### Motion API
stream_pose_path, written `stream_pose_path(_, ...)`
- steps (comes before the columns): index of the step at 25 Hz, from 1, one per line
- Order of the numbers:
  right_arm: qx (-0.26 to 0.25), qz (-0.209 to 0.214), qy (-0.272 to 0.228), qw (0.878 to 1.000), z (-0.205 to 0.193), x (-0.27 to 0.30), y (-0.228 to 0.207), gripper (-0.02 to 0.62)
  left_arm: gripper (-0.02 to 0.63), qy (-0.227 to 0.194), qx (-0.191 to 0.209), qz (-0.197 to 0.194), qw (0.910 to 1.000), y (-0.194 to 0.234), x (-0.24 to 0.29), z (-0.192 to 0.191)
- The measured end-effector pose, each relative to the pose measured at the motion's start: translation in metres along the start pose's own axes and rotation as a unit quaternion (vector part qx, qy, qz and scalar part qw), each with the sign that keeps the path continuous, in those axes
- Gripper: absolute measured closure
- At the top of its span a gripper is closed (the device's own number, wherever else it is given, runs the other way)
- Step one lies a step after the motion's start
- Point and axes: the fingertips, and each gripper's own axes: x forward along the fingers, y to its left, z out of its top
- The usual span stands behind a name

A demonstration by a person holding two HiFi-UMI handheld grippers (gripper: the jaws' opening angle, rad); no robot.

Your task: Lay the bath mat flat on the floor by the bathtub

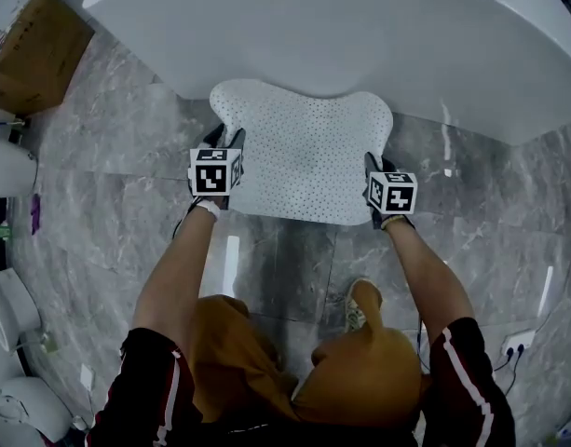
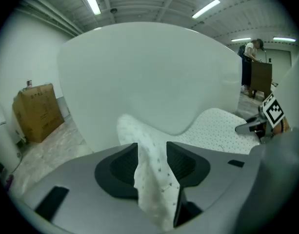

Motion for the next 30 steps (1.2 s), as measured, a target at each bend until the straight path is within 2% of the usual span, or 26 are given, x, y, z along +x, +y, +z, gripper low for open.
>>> stream_pose_path(3, -0.008, -0.020, 0.027, 0.999, -0.023, 0.018, 0.002, 0.551, 0.410, -0.026, -0.015, 0.025, 0.9992, 0.024, -0.018, 0.008)
stream_pose_path(9, -0.006, -0.040, 0.030, 0.999, -0.028, 0.021, -0.005, 0.551, 0.416, -0.053, -0.022, 0.016, 0.9982, 0.022, -0.044, 0.012)
stream_pose_path(16, 0.016, -0.073, 0.024, 0.997, -0.019, 0.011, -0.038, 0.551, 0.437, -0.056, -0.018, 0.013, 0.9982, 0.017, -0.056, 0.006)
stream_pose_path(22, 0.031, -0.092, 0.024, 0.995, -0.024, 0.000, -0.053, 0.551, 0.439, -0.064, 0.006, 0.001, 0.9979, 0.003, -0.058, 0.015)
stream_pose_path(30, -0.005, -0.098, 0.035, 0.995, -0.028, -0.008, -0.061, 0.543, 0.439, -0.087, 0.002, -0.021, 0.9960, -0.022, -0.060, 0.040)
